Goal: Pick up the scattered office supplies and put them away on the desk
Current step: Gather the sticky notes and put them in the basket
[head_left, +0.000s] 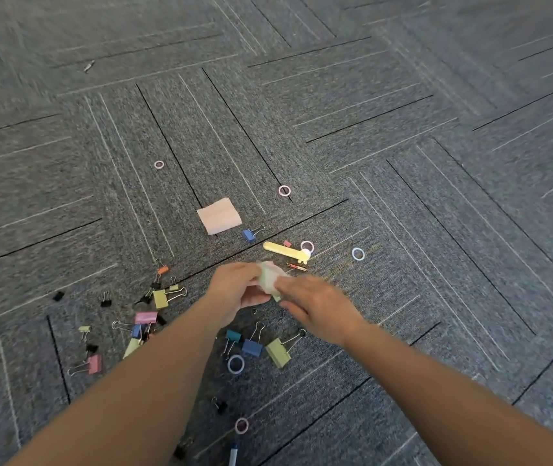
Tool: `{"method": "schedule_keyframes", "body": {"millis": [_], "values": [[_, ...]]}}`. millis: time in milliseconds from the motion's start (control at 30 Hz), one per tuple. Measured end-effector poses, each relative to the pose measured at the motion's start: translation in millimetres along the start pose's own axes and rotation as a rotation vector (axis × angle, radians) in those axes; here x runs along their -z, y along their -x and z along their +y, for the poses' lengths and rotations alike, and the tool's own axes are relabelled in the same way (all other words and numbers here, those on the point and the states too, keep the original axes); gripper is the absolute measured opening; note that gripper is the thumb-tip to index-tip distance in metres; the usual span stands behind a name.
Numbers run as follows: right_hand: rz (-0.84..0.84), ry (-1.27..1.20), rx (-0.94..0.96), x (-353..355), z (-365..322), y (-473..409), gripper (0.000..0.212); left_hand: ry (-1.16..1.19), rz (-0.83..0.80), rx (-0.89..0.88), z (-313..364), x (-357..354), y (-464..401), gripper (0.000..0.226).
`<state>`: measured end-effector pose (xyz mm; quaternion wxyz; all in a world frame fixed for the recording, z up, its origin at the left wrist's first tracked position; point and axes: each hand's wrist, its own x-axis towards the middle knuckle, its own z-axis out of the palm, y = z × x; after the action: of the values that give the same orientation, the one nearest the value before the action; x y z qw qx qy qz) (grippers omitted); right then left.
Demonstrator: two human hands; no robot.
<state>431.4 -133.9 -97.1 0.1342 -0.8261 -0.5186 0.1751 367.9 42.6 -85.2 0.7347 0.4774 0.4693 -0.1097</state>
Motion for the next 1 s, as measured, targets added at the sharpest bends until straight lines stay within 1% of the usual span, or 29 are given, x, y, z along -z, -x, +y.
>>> {"method": "schedule_keyframes", "body": {"millis": [67, 100, 167, 200, 233, 333, 467, 533, 600, 700, 733, 800, 867, 933, 1000], "values": [[0.023, -0.041, -0.001, -0.3, -2.6, -1.3, 0.038, -0.048, 0.011, -0.004, -3.7, 7.8, -1.4, 0.027], [0.065, -0.066, -0.056, 1.5, -2.4, -4.7, 0.037, -0.089, 0.037, -0.011, -4.4, 11.9, -1.6, 0.026], [0.137, -0.079, -0.283, 9.4, 7.2, -19.2, 0.032, -0.128, 0.095, -0.028, -4.0, 21.0, -2.0, 0.025], [0.129, -0.049, -0.396, 13.8, 14.0, -28.3, 0.033, -0.139, 0.117, -0.036, -3.5, 26.4, -3.4, 0.026], [0.091, 0.006, -0.465, 16.8, 20.4, -37.8, 0.036, -0.158, 0.139, -0.048, -2.7, 32.3, -5.1, 0.027], [-0.031, 0.137, -0.517, 17.7, 28.4, -66.7, 0.043, -0.194, 0.193, -0.100, -2.6, 49.9, -10.1, 0.036], [-0.119, 0.155, -0.573, 7.7, 22.7, -89.7, 0.033, -0.252, 0.227, -0.211, -3.5, 66.4, -11.4, 0.060], [-0.175, 0.176, -0.597, 4.7, 16.7, -92.2, 0.033, -0.269, 0.223, -0.267, -1.1, 72.1, -11.8, 0.065], [-0.154, 0.135, -0.638, 5.3, 11.3, -90.0, 0.033, -0.300, 0.217, -0.287, 6.1, 76.6, -8.1, 0.064], [-0.038, -0.003, -0.782, 20.4, -0.3, -81.1, 0.029, -0.299, 0.217, -0.252, 25.1, 84.0, 6.7, 0.055], [-0.028, -0.033, -0.820, 27.1, -5.4, -74.7, 0.028, -0.307, 0.211, -0.241, 30.4, 86.4, 13.4, 0.051], [-0.098, -0.023, -0.827, 39.9, -17.0, -60.0, 0.028, -0.353, 0.190, -0.223, 37.2, 89.5, 26.2, 0.048], [-0.212, -0.008, -0.786, 50.3, -29.8, -48.1, 0.038, -0.376, 0.192, -0.195, 39.2, 90.3, 35.2, 0.048], [-0.304, 0.050, -0.696, 50.6, -33.0, -47.7, 0.051, -0.329, 0.198, -0.162, 42.8, 91.2, 34.9, 0.043], [-0.346, 0.150, -0.563, 39.5, -25.0, -56.7, 0.052, -0.292, 0.193, -0.177, 45.1, 94.2, 23.5, 0.036]]}}
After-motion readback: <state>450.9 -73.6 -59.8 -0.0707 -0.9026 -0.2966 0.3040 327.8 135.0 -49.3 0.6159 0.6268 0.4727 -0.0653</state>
